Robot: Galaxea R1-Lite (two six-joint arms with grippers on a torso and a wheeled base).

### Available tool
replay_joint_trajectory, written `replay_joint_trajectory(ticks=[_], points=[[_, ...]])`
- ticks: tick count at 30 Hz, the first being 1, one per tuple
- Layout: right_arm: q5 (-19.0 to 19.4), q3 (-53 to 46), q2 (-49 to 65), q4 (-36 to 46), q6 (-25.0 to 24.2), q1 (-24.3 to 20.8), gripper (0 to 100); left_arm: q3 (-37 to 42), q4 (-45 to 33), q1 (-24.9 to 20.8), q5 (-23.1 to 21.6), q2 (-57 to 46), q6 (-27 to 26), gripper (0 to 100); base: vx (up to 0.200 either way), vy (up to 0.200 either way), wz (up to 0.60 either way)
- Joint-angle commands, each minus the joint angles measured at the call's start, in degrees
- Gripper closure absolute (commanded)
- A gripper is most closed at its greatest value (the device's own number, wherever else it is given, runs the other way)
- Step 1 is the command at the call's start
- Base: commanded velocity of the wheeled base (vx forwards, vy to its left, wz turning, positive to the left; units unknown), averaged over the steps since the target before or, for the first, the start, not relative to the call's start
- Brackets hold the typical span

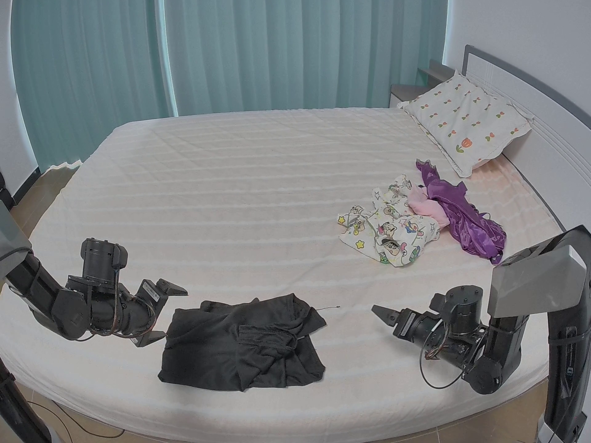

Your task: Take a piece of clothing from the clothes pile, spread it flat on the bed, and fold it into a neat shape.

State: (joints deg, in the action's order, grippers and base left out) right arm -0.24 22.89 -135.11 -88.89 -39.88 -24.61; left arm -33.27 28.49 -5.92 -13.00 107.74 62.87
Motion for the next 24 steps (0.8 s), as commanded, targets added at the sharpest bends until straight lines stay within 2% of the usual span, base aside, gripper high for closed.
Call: replay_joint_trajectory(ticks=[1, 6, 11, 12, 15, 17, 19, 24], points=[[-1.5, 2.3, 1.4, 0.4, 0.2, -6.6, 0, -0.7, 0.2, 2.8, -1.9, 2.0, -0.3, 0, 0.0, 0.2, 0.0], [-1.7, 2.9, 0.5, 0.3, 1.9, -12.4, 0, -1.3, 0.5, 4.2, -4.3, 3.4, -0.3, 0, 0.0, 0.2, 0.0], [-1.7, 5.5, -2.0, 0.5, 4.4, -14.1, 0, -1.3, 0.6, 4.5, -4.3, 4.5, -0.4, 0, 0.0, 0.2, 0.0], [-1.7, 7.9, -4.2, 1.4, 7.3, -14.1, 0, -1.3, 1.4, 4.9, -4.3, 5.1, -0.4, 0, 0.0, 0.2, 0.0], [-1.7, 11.6, -6.7, 3.0, 10.8, -14.0, 0, -0.9, 3.5, 5.0, -4.2, 6.4, -0.5, 0, 0.0, 0.0, 0.0], [-1.7, 11.9, -7.1, 3.3, 11.4, -14.1, 0, -0.9, 4.0, 5.0, -4.2, 6.9, -0.5, 0, 0.0, 0.0, 0.0], [-1.7, 11.6, -7.8, 2.9, 14.3, -14.0, 0, -0.7, 5.6, 5.0, -3.8, 8.4, -0.6, 0, 0.0, 0.0, 0.0], [-2.7, 12.0, -8.1, 2.8, 18.0, -13.4, 0, -0.6, 6.2, 4.8, -3.7, 8.7, -0.6, 0, 0.0, 0.0, 0.0]])
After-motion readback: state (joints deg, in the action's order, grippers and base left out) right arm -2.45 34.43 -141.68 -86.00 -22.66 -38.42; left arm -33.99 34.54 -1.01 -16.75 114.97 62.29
